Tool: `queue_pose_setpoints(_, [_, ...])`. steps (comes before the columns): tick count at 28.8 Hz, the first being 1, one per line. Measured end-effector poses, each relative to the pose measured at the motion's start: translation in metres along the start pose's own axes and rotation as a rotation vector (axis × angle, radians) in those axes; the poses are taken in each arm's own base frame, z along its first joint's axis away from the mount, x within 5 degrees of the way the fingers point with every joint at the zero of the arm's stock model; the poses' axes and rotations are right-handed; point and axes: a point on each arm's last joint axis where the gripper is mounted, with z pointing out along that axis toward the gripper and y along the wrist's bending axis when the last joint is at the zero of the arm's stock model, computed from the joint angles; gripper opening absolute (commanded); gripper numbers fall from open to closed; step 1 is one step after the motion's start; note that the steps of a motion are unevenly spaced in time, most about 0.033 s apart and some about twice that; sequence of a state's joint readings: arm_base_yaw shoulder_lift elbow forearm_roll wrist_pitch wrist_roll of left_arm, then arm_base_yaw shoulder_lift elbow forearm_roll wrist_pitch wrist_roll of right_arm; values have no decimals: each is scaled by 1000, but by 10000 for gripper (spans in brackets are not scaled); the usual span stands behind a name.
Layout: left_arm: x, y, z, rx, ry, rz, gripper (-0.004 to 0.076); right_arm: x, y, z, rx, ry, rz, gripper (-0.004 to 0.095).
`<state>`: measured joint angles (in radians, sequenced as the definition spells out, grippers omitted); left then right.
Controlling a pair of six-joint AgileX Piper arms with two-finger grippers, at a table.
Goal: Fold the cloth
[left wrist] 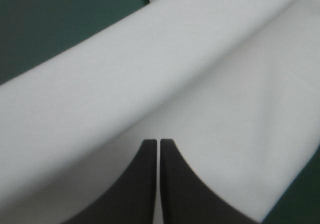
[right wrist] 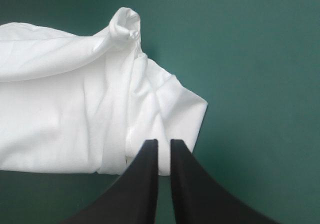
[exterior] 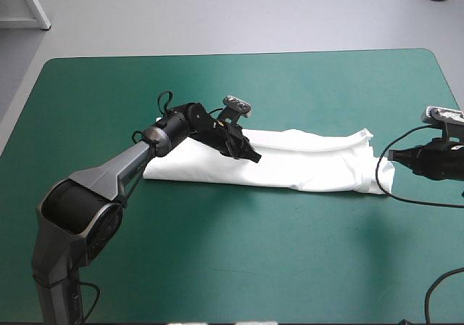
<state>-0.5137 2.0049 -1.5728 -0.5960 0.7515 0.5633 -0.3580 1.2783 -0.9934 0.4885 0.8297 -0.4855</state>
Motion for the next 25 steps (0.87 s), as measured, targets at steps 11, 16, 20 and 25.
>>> queue_pose_setpoints(11, [7, 3, 26, 7, 29, -19, 19, -1, 0, 2, -4, -25, -10, 621])
queue_pose_setpoints(16, [7, 3, 27, 10, 24, -26, 19, -1, 0, 12, -48, -1, -17, 622])
queue_pose_setpoints(20, [6, 3, 27, 9, 23, -26, 19, 0, -3, 27, -84, 39, 5, 655])
queue_pose_setpoints(25, [6, 3, 27, 9, 22, -26, 19, -1, -6, 48, -140, 66, 43, 798])
